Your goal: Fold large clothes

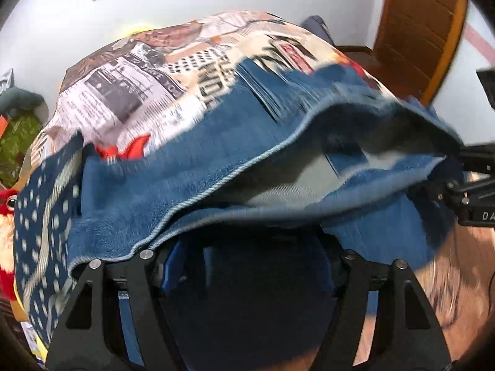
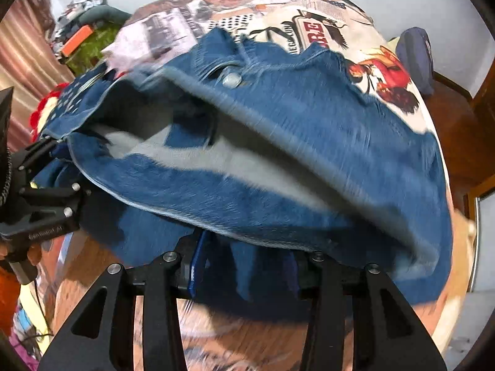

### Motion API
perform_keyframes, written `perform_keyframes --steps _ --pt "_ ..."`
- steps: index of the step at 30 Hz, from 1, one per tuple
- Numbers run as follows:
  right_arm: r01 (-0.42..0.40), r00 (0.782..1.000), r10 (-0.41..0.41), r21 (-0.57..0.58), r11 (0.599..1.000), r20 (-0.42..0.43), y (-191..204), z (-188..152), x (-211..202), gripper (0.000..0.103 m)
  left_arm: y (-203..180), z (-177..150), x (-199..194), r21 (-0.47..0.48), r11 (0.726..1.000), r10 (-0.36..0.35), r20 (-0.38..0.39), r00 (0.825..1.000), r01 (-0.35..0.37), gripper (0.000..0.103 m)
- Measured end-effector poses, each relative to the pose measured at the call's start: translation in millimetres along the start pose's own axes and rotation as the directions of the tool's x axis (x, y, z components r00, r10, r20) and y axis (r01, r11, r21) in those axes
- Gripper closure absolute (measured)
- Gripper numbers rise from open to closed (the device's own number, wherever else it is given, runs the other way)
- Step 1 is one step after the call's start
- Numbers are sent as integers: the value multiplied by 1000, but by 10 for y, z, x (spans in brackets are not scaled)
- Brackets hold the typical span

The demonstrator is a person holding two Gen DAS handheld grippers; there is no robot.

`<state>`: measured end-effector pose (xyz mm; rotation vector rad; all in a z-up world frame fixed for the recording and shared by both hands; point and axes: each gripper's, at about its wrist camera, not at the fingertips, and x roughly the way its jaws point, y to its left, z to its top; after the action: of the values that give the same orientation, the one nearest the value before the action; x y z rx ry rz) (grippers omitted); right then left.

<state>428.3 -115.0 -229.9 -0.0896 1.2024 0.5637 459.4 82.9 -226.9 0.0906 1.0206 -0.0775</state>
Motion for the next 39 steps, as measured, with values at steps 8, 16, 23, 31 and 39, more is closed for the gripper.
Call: perform_keyframes --steps 8,16,23,31,39 --pt "104 942 -153 174 979 298 -64 583 -536 64 439 713 -366 -210 971 151 160 976 -115 42" --pt "152 924 -163 59 987 346 175 276 -681 57 444 398 -703 -139 984 141 213 967 -113 27" --pt "189 974 -178 -70 980 137 84 -124 -172 57 16 -242 -398 9 999 31 81 996 -31 26" --pt "146 981 -150 45 988 122 -362 -561 -306 54 188 -865 -344 -57 995 81 49 995 -78 26" --pt "265 957 -276 127 956 85 -557 -836 -560 46 473 -1139 -842 -189 980 82 85 993 -64 26"
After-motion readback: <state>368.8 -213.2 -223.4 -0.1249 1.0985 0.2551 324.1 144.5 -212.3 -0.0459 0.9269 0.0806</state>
